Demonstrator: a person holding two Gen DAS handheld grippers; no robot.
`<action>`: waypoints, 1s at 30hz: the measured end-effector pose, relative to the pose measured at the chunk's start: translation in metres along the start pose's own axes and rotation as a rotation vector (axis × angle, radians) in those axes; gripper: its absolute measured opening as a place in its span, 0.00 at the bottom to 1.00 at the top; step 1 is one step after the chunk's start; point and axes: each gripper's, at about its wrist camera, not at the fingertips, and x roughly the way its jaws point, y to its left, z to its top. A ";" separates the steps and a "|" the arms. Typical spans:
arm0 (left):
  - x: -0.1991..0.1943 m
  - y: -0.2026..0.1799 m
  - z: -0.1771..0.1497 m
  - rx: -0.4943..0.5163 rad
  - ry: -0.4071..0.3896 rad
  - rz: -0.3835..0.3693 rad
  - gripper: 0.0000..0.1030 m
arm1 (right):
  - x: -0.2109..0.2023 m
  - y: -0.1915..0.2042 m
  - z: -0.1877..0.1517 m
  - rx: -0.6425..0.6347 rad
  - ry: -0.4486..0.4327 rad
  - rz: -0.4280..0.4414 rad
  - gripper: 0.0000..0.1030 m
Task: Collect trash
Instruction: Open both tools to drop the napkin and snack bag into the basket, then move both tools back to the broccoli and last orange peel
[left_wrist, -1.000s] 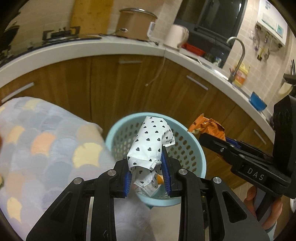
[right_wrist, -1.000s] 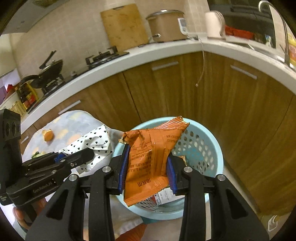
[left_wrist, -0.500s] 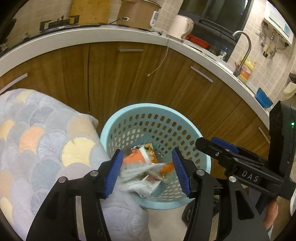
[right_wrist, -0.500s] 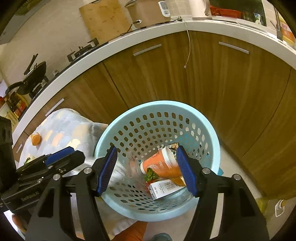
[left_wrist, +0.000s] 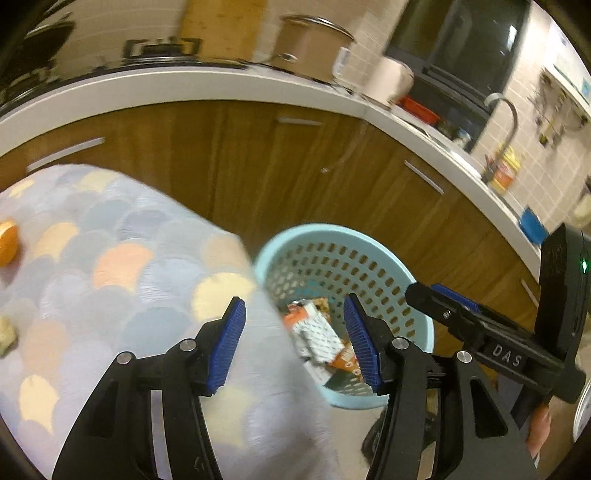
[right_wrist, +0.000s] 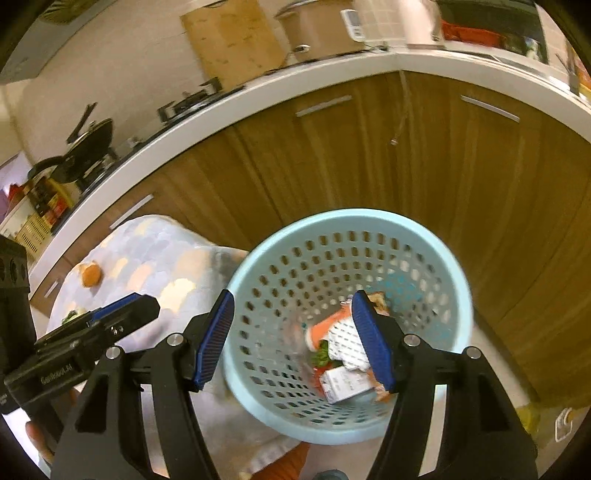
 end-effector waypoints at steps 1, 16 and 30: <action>-0.005 0.006 0.000 -0.019 -0.012 0.007 0.52 | 0.001 0.008 0.000 -0.016 -0.008 0.012 0.61; -0.126 0.149 -0.035 -0.504 -0.229 0.407 0.52 | 0.053 0.151 -0.032 -0.227 0.031 0.203 0.43; -0.101 0.197 -0.033 -0.668 -0.158 0.383 0.55 | 0.071 0.170 -0.037 -0.275 0.071 0.176 0.44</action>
